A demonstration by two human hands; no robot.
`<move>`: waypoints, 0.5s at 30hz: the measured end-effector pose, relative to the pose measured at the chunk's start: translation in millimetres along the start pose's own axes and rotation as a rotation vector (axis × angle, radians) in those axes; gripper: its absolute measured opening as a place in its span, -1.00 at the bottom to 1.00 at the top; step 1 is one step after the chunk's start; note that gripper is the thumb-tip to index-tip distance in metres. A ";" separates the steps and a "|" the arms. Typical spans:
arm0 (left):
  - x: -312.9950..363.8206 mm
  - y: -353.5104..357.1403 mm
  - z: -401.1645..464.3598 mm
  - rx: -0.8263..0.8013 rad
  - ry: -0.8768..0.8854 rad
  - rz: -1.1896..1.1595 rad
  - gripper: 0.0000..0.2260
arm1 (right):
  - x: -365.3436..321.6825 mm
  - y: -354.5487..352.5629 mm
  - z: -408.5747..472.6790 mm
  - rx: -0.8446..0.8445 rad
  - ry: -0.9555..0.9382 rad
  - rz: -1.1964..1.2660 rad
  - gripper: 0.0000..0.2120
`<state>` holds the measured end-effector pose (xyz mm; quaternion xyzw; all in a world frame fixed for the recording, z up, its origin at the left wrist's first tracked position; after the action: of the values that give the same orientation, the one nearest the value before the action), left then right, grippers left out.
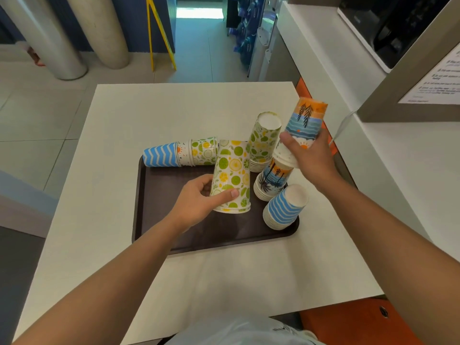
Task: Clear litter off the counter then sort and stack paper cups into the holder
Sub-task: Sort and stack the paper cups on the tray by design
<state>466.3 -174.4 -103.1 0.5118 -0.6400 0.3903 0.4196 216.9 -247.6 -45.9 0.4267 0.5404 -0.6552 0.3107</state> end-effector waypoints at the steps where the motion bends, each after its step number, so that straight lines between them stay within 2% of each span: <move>1: 1.5 0.1 0.9 0.004 0.003 -0.005 -0.47 | 8.4 1.1 -0.5 -0.003 0.006 -0.050 -0.22; 3: 3.5 -0.2 3.2 0.017 0.002 -0.018 -0.48 | 21.1 2.6 -2.8 -0.031 0.035 -0.163 -0.16; 5: 5.5 -0.8 6.1 0.037 -0.005 -0.030 -0.48 | 30.2 3.4 -3.4 -0.111 0.072 -0.172 -0.13; 8: 10.2 -1.2 10.7 0.070 -0.002 -0.039 -0.46 | 37.4 2.7 -1.1 -0.238 0.098 -0.137 -0.24; 15: 35.4 -1.0 25.2 0.155 0.062 -0.115 -0.49 | 53.1 14.2 1.9 -0.438 0.196 -0.272 -0.34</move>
<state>459.4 -209.6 -78.6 0.5665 -0.5643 0.4294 0.4199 205.4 -249.8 -99.6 0.3342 0.7491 -0.5141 0.2508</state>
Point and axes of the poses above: each hand's wrist, its own z-axis towards the middle knuckle, its own y-axis out of the palm, x = y × z, the point moved 3 cm from there along z, towards the middle knuckle, and after that the axes turned 4 degrees about -y, right-handed, at the moved point
